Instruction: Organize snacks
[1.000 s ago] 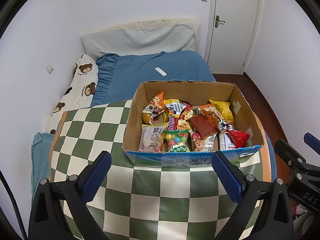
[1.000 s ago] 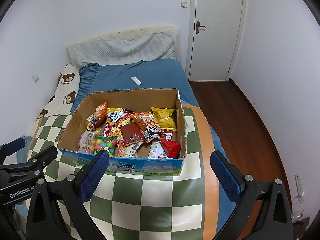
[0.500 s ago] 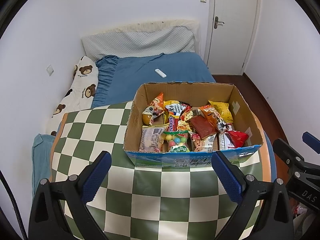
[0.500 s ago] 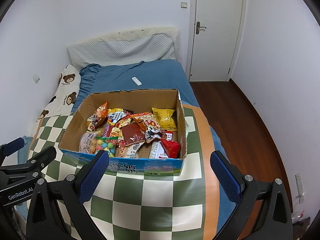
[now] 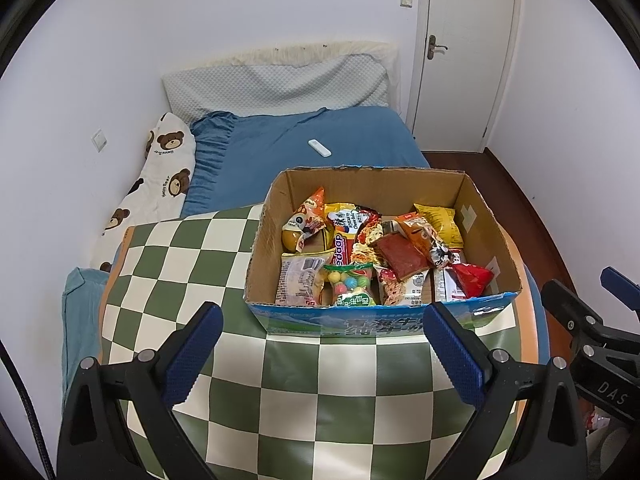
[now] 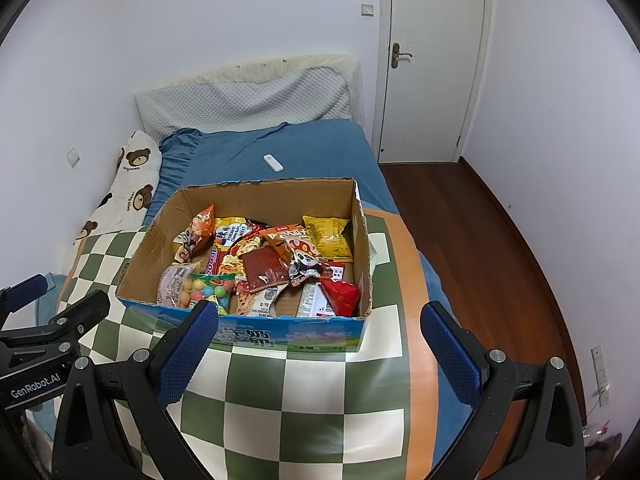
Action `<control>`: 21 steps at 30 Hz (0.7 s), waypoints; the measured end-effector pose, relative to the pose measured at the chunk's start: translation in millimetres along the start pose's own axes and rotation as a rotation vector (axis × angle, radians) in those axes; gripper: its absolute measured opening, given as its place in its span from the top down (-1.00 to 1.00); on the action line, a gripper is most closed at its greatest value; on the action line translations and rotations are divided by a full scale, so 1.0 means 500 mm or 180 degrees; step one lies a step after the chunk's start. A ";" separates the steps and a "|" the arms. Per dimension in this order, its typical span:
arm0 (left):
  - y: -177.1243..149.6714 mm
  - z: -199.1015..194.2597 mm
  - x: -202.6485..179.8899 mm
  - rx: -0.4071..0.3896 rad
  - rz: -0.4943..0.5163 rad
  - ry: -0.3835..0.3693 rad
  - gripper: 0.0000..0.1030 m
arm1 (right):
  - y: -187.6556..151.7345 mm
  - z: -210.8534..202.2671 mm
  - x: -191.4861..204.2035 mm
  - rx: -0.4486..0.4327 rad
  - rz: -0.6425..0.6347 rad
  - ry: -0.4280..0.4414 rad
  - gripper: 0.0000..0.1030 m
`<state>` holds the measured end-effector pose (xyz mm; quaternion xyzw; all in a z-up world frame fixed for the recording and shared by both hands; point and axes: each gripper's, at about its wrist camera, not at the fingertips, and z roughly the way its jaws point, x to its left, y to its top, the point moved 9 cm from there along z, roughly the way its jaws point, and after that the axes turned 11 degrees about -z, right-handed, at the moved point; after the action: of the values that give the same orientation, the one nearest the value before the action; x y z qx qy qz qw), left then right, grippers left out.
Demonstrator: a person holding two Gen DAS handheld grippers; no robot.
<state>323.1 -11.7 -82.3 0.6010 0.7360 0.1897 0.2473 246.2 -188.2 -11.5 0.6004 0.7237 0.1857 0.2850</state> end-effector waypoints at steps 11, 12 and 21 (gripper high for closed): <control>-0.001 0.000 -0.003 -0.0001 0.0001 -0.0009 -0.99 | -0.002 -0.004 -0.008 -0.0018 0.0012 -0.0020 -1.00; 0.000 -0.001 -0.003 -0.0005 0.0000 -0.0009 -0.99 | -0.003 -0.004 -0.007 -0.0015 0.0014 -0.0021 -1.00; -0.003 0.001 -0.004 -0.0008 -0.0003 -0.0018 -0.99 | -0.003 -0.004 -0.007 -0.0017 0.0010 -0.0022 -1.00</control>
<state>322.6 -14.0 -83.3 0.6008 0.7353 0.1889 0.2503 244.2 -191.8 -10.2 0.6015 0.7213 0.1860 0.2887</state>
